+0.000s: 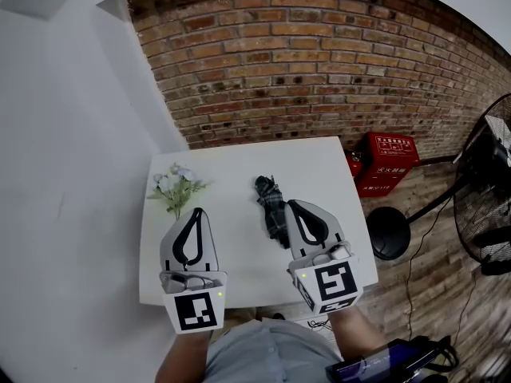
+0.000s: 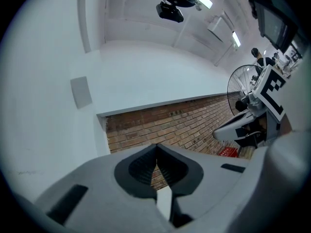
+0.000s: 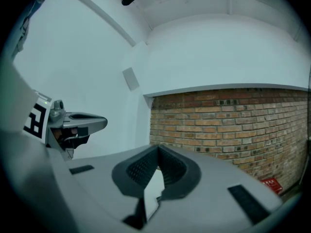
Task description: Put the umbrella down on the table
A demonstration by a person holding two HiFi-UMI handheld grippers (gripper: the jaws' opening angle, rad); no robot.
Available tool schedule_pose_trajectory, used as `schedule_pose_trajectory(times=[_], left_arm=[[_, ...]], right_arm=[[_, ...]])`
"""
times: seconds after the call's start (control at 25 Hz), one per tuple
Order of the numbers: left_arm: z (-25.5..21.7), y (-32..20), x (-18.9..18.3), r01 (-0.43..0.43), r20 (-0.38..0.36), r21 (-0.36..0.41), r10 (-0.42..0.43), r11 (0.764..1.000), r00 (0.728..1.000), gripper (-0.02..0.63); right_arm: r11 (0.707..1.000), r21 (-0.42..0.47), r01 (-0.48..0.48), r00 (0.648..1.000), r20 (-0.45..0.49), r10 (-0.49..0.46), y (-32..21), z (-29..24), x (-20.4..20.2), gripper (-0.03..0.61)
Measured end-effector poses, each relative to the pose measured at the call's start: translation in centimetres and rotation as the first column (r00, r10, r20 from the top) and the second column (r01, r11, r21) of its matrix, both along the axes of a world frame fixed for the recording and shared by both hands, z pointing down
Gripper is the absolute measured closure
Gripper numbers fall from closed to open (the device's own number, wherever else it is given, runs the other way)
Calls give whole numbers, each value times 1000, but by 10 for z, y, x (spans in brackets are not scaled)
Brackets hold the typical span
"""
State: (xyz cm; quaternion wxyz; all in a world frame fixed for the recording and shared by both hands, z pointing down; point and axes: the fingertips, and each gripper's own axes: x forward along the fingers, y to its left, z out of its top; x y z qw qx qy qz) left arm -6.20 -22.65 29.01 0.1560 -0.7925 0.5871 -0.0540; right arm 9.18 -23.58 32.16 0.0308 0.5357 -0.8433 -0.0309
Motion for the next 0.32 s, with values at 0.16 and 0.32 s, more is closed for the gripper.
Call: schedule_pose_trajectory(times=[0.16, 0.32], left_arm=[[5, -2, -2, 0, 8, -8, 0, 1000, 1000, 604], [8, -5, -3, -1, -6, -12, 1, 1000, 1000, 604]], right_arm=[[1000, -6, -7, 1000, 0, 7, -1, 3, 0, 574], [1000, -6, -10, 1000, 0, 10, -4, 6, 0, 574]])
